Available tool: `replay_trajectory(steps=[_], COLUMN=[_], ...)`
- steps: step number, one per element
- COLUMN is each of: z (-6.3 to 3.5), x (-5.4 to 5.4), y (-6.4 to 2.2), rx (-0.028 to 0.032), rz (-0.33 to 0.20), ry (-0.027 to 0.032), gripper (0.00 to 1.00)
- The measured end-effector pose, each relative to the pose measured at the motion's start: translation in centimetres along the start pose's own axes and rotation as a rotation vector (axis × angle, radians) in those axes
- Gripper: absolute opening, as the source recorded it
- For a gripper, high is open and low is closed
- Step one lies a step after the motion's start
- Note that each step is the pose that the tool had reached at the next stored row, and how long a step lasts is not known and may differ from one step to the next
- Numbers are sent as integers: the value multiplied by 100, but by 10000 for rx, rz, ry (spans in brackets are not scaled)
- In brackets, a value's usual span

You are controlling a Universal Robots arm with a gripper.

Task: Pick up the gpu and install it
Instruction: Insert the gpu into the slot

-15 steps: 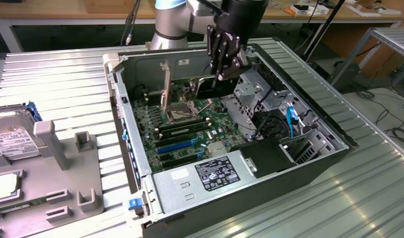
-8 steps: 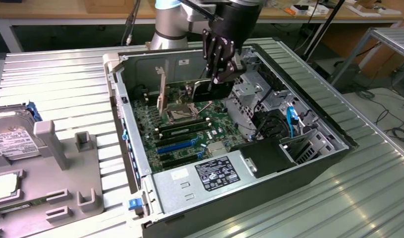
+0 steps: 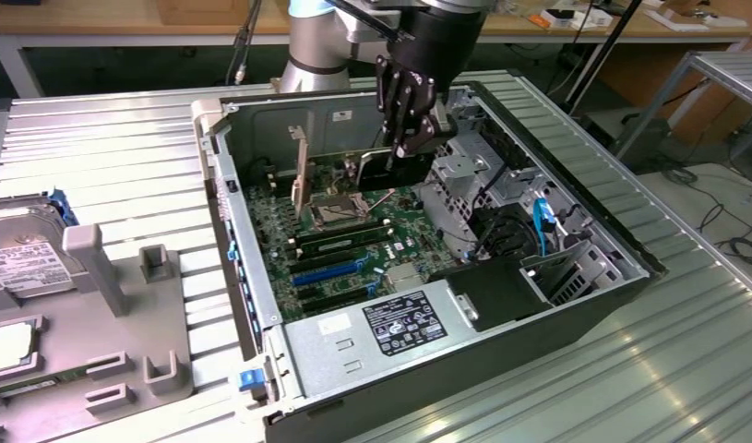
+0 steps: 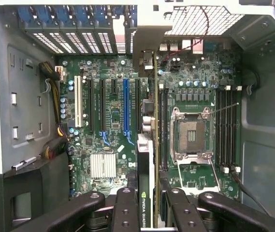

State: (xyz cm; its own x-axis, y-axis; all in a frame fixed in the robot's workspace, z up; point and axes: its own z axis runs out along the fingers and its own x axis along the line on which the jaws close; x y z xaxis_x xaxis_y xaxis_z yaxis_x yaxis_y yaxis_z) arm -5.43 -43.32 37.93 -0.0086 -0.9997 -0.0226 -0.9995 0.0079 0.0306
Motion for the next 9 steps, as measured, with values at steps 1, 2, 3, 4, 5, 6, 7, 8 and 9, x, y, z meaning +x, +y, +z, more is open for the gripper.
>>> replay_trajectory(steps=[1,2,3,4,5,6,7,8,9], z=[0,0,0,0,0,14,50,73,111], x=[0,0,0,0,0,0,1,2,3], y=[0,0,0,0,0,4,12,11,10], rx=[0,0,0,0,0,11,28,28,28], rz=[0,0,0,0,0,1,0,-1,0], ry=[-1,0,0,0,0,-4,1,0,0], gripper=[27,27,27,27,27,27,27,27,27])
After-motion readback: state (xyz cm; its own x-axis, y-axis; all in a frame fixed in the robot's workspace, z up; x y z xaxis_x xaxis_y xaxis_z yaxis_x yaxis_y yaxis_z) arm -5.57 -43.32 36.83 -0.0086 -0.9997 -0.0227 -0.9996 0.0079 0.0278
